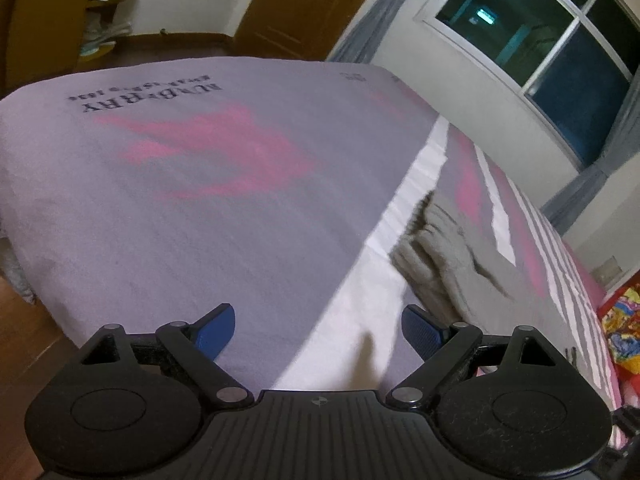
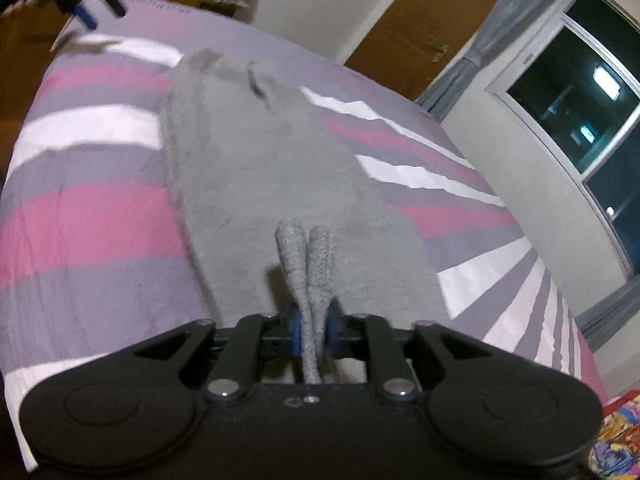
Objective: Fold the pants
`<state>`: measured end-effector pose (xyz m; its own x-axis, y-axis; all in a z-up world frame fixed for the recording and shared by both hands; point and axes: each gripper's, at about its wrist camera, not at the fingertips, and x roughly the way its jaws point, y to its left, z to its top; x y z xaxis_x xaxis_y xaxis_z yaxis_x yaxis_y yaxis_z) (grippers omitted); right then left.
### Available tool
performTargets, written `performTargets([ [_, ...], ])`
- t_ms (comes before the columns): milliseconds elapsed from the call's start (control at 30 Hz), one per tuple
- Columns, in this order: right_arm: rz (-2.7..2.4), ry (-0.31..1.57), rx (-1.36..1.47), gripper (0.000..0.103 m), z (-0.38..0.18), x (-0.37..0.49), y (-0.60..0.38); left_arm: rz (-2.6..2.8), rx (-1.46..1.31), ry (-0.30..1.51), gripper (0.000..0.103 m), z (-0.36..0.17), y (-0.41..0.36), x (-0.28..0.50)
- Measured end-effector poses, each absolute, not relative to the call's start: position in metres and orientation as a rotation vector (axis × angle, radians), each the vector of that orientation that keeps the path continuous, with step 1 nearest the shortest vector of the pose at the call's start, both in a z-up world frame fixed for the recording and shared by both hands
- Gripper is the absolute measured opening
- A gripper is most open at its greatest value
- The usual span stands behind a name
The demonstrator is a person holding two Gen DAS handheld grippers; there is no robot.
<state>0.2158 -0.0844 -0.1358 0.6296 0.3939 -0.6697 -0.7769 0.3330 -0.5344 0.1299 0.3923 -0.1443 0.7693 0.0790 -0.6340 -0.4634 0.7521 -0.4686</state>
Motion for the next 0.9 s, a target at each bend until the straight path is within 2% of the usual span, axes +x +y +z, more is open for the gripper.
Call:
performTargets([
  [233,0.719,0.394,-0.595,0.024,-0.091,0.178,-0.125,0.157,-0.64,0.625,0.089,-0.127,0.341,0.166],
  [433,0.311,0.505,-0.181,0.025,-0.067,0.189,-0.215,-0.186,-0.683,0.653,0.089,-0.115,0.245,0.233],
  [533,0.191,0.558,0.038,0.027,-0.067,0.191,-0.261,-0.369,-0.736,0.763,0.089,-0.125,0.189,0.273],
  [733,0.172,0.652,0.221,0.027,-0.08,0.202,-0.298,-0.462,-0.707,0.93,0.086,-0.145,0.124,0.32],
  [767,0.166,0.668,0.245,0.027,-0.084,0.205,-0.301,-0.471,-0.712,0.944,0.08,-0.147,0.121,0.323],
  [833,0.162,0.689,0.285,0.028,-0.093,0.207,-0.308,-0.487,-0.729,0.994,0.044,-0.153,0.113,0.331],
  [900,0.148,0.698,0.308,0.031,-0.1,0.208,-0.31,-0.488,-0.693,1.027,0.033,-0.157,0.104,0.336],
])
